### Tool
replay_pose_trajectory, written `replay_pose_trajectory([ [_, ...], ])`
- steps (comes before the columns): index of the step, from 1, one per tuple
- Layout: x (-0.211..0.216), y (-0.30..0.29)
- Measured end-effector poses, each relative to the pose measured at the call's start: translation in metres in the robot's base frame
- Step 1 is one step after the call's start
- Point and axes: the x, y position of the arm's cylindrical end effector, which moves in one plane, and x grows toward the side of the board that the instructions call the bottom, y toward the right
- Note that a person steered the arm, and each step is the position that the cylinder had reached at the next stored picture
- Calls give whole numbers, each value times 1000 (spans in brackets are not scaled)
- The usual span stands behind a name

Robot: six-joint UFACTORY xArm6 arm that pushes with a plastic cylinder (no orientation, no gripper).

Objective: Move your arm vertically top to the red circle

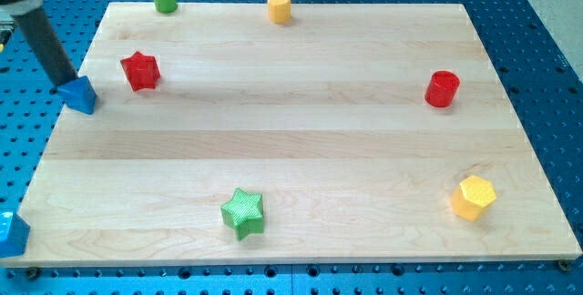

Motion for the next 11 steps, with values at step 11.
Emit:
replay_pose_trajectory([
  [11, -88, 434],
])
